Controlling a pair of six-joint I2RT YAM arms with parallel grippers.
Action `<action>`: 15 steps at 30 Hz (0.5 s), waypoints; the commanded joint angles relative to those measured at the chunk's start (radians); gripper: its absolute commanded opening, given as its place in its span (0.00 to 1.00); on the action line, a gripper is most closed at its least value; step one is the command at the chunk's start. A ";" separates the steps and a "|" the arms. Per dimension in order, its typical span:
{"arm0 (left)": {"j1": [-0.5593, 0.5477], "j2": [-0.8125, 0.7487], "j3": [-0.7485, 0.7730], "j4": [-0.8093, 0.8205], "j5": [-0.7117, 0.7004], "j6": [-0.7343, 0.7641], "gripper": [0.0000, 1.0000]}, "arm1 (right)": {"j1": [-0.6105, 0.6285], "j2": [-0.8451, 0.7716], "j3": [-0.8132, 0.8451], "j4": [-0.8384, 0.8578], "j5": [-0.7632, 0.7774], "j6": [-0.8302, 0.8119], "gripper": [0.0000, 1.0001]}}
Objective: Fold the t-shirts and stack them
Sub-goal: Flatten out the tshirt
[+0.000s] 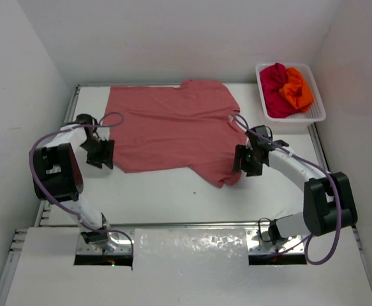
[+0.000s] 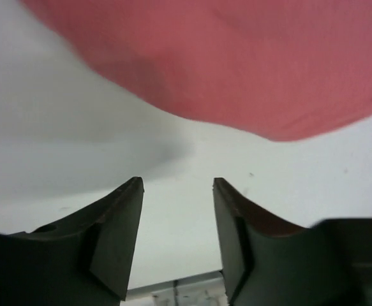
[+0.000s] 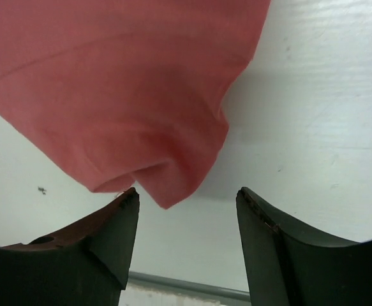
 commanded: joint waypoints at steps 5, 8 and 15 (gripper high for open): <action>-0.048 0.009 -0.088 0.243 0.045 -0.069 0.52 | 0.011 0.030 -0.039 0.056 -0.103 0.061 0.60; -0.048 0.031 -0.088 0.298 0.083 -0.110 0.52 | 0.009 0.101 -0.047 0.077 -0.161 0.064 0.60; -0.048 0.062 -0.091 0.369 0.176 -0.180 0.52 | 0.009 0.186 -0.081 0.213 -0.148 0.101 0.54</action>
